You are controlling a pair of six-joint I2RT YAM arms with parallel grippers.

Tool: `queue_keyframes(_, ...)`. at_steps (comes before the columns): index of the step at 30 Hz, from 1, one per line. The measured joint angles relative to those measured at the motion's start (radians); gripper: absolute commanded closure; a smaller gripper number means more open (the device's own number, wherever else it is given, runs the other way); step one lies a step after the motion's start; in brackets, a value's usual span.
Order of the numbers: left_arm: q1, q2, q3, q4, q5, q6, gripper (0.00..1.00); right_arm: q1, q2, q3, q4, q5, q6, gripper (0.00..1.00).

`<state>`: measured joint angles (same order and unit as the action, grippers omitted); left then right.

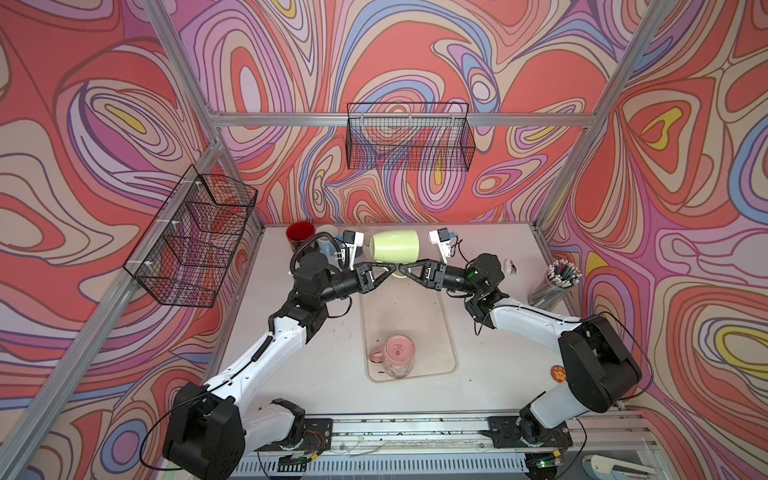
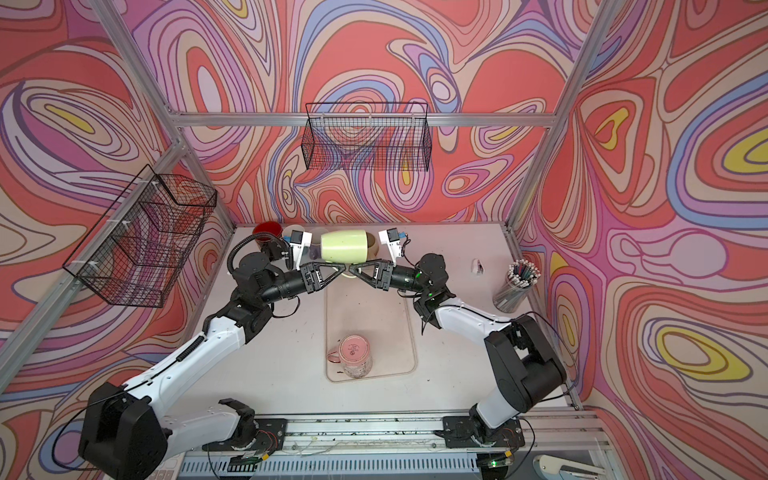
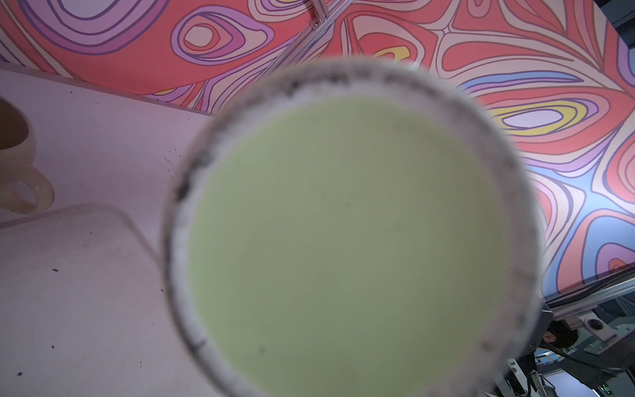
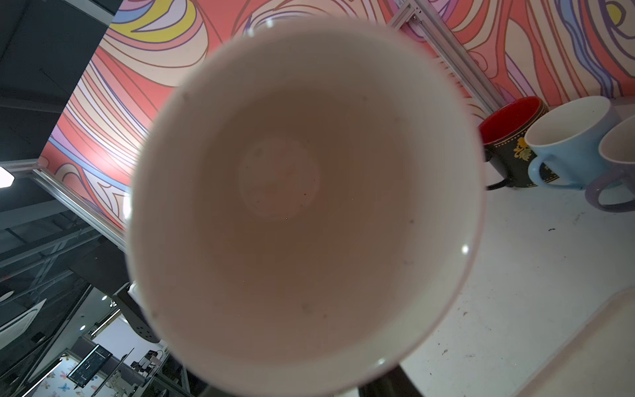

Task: Turn the mug right side up
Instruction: 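Insert the right gripper into the green mug's opening and grip its rim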

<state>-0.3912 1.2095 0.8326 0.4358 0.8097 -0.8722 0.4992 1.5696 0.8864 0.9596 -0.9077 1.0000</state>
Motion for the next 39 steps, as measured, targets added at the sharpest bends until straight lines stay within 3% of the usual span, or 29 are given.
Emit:
queue_keyframes(6,-0.006,0.010,-0.005,0.021,-0.010,-0.009,1.00,-0.001,0.008,0.000,0.022,-0.013,0.009,0.79)
queue_keyframes(11,-0.019,0.010,-0.005,0.031,-0.024,-0.008,1.00,-0.003,0.011,0.000,0.035,-0.014,0.015,1.00)
queue_keyframes(17,-0.029,0.001,-0.005,-0.002,-0.046,0.016,1.00,-0.005,0.003,-0.019,0.031,-0.010,0.000,1.00)
queue_keyframes(25,-0.042,-0.021,-0.001,-0.071,-0.057,0.061,0.68,0.000,-0.039,-0.045,-0.018,0.005,-0.046,1.00)
queue_keyframes(36,-0.042,-0.060,0.008,-0.222,-0.123,0.149,0.43,0.000,-0.100,-0.079,-0.124,0.065,-0.105,1.00)
queue_keyframes(39,-0.041,-0.090,0.028,-0.274,-0.153,0.179,0.31,-0.005,-0.115,-0.095,-0.142,0.084,-0.113,1.00)
